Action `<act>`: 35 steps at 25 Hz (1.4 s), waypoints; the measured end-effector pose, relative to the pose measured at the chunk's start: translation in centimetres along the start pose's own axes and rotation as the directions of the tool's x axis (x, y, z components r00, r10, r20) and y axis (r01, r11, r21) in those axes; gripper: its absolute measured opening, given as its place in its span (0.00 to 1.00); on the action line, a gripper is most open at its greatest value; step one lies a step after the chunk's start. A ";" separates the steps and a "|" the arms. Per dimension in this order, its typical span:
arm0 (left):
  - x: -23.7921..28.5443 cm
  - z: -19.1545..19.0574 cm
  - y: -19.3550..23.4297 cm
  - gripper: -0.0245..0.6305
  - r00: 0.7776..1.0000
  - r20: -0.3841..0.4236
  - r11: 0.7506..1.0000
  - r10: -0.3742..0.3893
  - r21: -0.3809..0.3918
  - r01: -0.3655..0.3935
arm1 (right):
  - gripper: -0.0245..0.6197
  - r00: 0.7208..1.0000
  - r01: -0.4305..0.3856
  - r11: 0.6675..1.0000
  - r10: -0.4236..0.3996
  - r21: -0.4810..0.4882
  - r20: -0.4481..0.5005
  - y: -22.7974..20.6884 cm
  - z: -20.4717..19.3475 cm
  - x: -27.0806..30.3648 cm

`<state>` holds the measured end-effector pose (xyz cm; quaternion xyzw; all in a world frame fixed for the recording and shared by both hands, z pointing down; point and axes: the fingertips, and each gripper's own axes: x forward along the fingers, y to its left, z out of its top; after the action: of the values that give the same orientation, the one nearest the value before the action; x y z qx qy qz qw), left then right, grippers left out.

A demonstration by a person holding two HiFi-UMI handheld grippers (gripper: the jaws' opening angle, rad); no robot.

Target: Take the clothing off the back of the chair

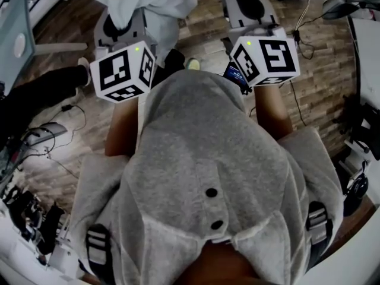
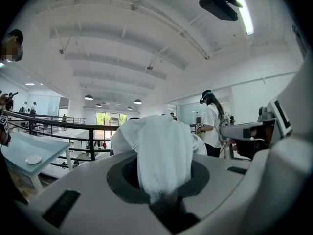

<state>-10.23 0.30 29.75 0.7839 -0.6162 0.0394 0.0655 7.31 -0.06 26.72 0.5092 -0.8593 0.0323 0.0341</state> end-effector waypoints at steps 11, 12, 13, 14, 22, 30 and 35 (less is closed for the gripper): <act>-0.4 0.7 -2.1 0.18 0.999 0.019 0.999 -0.032 0.023 0.031 | 0.06 1.000 0.030 1.000 -0.030 0.008 0.004 -1.1 -0.7 -1.7; -0.3 0.9 -1.9 0.19 0.999 0.021 0.999 -0.035 0.023 0.034 | 0.05 0.999 0.035 0.999 -0.035 0.002 0.000 -1.1 -0.7 -1.6; -0.2 1.0 -1.8 0.19 0.999 0.023 0.999 -0.038 0.022 0.037 | 0.05 0.999 0.042 0.999 -0.042 -0.003 -0.007 -1.1 -0.7 -1.5; -0.2 1.2 -1.7 0.19 0.999 0.024 0.999 -0.042 0.021 0.042 | 0.06 0.999 0.048 0.999 -0.048 -0.006 -0.014 -1.0 -0.8 -1.4; -1.0 1.8 -0.4 0.19 0.997 0.027 0.997 -0.071 0.009 0.071 | 0.05 0.997 0.059 0.998 -0.060 -0.012 -0.041 0.7 -0.9 -1.2; -0.9 1.5 0.4 0.19 0.998 0.027 0.998 -0.063 0.014 0.062 | 0.05 0.997 0.052 0.998 -0.053 -0.030 -0.050 1.1 -1.3 -0.8; -0.7 2.0 0.1 0.19 0.997 0.033 0.998 -0.065 0.009 0.065 | 0.06 0.998 0.052 0.998 -0.053 -0.032 -0.044 0.6 -0.8 -0.7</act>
<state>-10.54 0.63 27.64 0.8042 -0.5913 0.0267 0.0535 7.16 0.92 27.49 0.5303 -0.8450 0.0296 0.0620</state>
